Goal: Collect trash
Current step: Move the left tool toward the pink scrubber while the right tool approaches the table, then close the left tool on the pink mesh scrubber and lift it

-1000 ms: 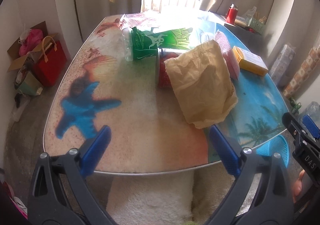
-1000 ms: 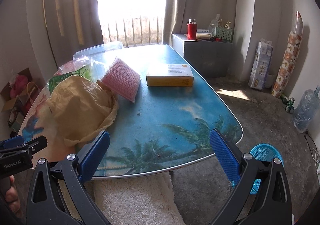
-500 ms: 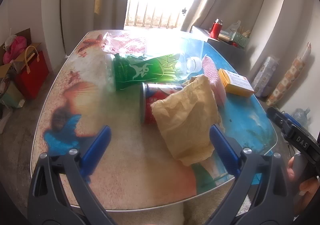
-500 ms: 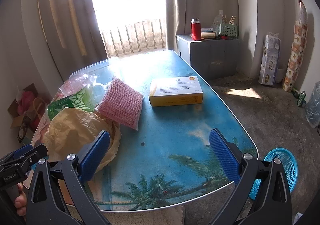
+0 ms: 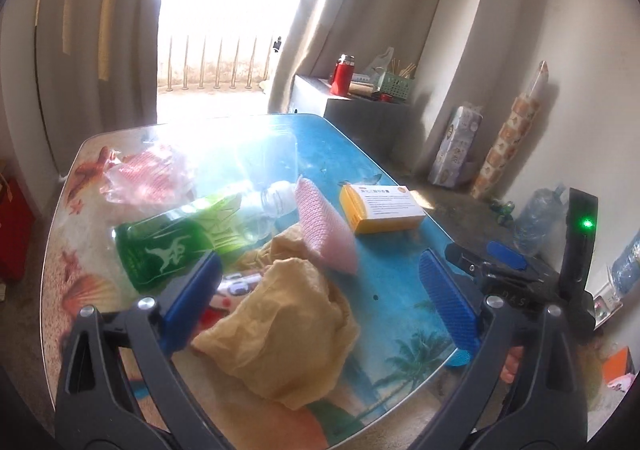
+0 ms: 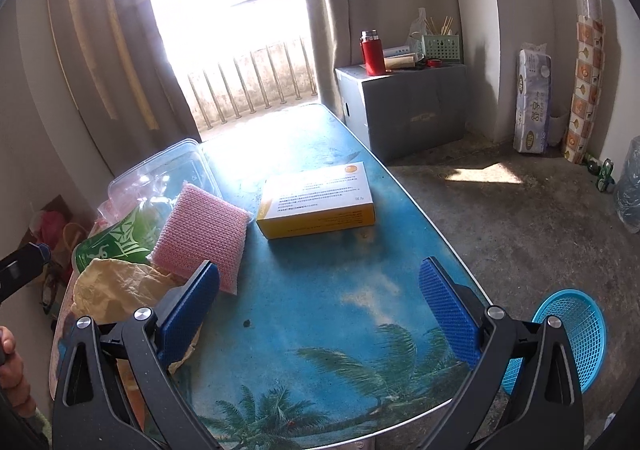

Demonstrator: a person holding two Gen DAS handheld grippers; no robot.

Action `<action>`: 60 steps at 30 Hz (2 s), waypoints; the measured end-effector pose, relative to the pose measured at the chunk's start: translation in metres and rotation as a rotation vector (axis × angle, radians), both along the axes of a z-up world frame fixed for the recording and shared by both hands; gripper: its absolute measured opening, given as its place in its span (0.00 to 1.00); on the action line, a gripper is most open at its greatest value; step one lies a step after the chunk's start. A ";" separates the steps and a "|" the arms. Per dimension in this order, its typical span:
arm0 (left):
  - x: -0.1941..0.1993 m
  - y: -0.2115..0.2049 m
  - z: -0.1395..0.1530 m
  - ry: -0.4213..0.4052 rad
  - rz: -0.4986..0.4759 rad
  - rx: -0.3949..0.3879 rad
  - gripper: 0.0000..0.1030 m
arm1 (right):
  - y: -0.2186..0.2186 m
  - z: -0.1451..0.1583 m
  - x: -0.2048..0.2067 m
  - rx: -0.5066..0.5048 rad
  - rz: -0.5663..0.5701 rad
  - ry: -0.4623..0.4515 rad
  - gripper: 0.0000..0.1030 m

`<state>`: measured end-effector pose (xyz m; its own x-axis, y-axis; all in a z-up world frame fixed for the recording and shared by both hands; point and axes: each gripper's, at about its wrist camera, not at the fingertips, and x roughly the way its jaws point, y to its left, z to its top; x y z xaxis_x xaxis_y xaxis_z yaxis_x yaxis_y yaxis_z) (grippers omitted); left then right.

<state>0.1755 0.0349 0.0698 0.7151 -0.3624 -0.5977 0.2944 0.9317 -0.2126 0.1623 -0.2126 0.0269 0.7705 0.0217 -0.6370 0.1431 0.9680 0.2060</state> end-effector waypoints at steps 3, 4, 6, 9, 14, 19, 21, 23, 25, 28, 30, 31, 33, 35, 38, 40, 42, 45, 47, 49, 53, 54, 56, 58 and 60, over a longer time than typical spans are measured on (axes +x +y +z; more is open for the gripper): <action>0.030 -0.019 -0.006 0.063 0.009 0.045 0.92 | -0.008 -0.005 -0.001 0.025 -0.003 0.005 0.94; 0.041 -0.022 -0.010 0.099 0.015 0.039 0.92 | -0.011 -0.006 -0.002 0.031 -0.003 0.004 0.94; 0.062 -0.023 -0.021 0.167 0.034 0.016 0.92 | -0.017 -0.007 -0.002 0.037 -0.005 -0.002 0.94; 0.086 -0.027 -0.037 0.237 0.046 0.016 0.75 | -0.026 -0.005 0.001 0.041 0.003 -0.015 0.94; 0.108 -0.039 -0.053 0.300 0.056 0.033 0.60 | -0.045 -0.004 0.012 0.079 0.026 -0.031 0.94; 0.113 -0.047 -0.064 0.340 0.056 0.073 0.47 | -0.055 -0.009 0.022 0.119 0.044 -0.036 0.94; 0.114 -0.051 -0.068 0.348 0.046 0.080 0.43 | -0.057 -0.013 0.026 0.124 0.050 -0.033 0.94; 0.112 -0.056 -0.070 0.348 0.034 0.093 0.40 | -0.057 -0.017 0.028 0.133 0.055 -0.027 0.94; 0.110 -0.059 -0.070 0.346 0.024 0.101 0.37 | -0.057 -0.020 0.030 0.144 0.060 -0.021 0.94; 0.108 -0.062 -0.068 0.341 0.014 0.103 0.37 | -0.055 -0.023 0.031 0.146 0.070 -0.016 0.93; 0.107 -0.064 -0.069 0.344 0.003 0.108 0.37 | -0.054 -0.024 0.031 0.142 0.078 -0.014 0.93; 0.108 -0.066 -0.071 0.351 0.004 0.116 0.37 | -0.053 -0.025 0.032 0.138 0.081 -0.014 0.92; 0.110 -0.068 -0.075 0.362 0.017 0.133 0.39 | -0.053 -0.024 0.033 0.130 0.087 -0.013 0.91; 0.111 -0.071 -0.079 0.373 0.014 0.142 0.42 | -0.054 -0.021 0.032 0.122 0.088 -0.018 0.91; 0.112 -0.074 -0.081 0.373 -0.003 0.124 0.43 | -0.056 -0.019 0.031 0.123 0.083 -0.023 0.89; 0.115 -0.074 -0.085 0.397 -0.017 0.092 0.42 | -0.058 -0.019 0.030 0.132 0.081 -0.022 0.88; 0.116 -0.072 -0.088 0.408 -0.014 0.070 0.42 | -0.057 -0.020 0.030 0.137 0.078 -0.019 0.88; 0.114 -0.072 -0.086 0.395 -0.020 0.074 0.39 | -0.057 -0.020 0.027 0.133 0.078 -0.017 0.87; 0.110 -0.074 -0.083 0.380 -0.033 0.084 0.35 | -0.057 -0.019 0.025 0.130 0.076 -0.017 0.87; 0.103 -0.075 -0.079 0.373 -0.047 0.080 0.31 | -0.059 -0.019 0.024 0.133 0.075 -0.015 0.87; 0.086 -0.073 -0.065 0.364 -0.089 0.056 0.27 | -0.059 -0.018 0.022 0.142 0.074 -0.015 0.87; 0.082 -0.073 -0.061 0.362 -0.099 0.042 0.27 | -0.059 -0.017 0.021 0.140 0.074 -0.018 0.87; 0.074 -0.070 -0.052 0.363 -0.118 0.007 0.26 | -0.060 -0.015 0.018 0.134 0.073 -0.023 0.87; 0.064 -0.069 -0.046 0.376 -0.149 -0.041 0.26 | -0.061 -0.014 0.015 0.134 0.069 -0.025 0.87; 0.055 -0.068 -0.043 0.403 -0.194 -0.094 0.26 | -0.063 -0.012 0.012 0.132 0.062 -0.029 0.87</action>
<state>0.2303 -0.0329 0.0266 0.3457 -0.5326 -0.7725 0.3377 0.8388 -0.4271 0.1741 -0.2753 0.0152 0.7831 0.1518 -0.6031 0.0763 0.9390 0.3355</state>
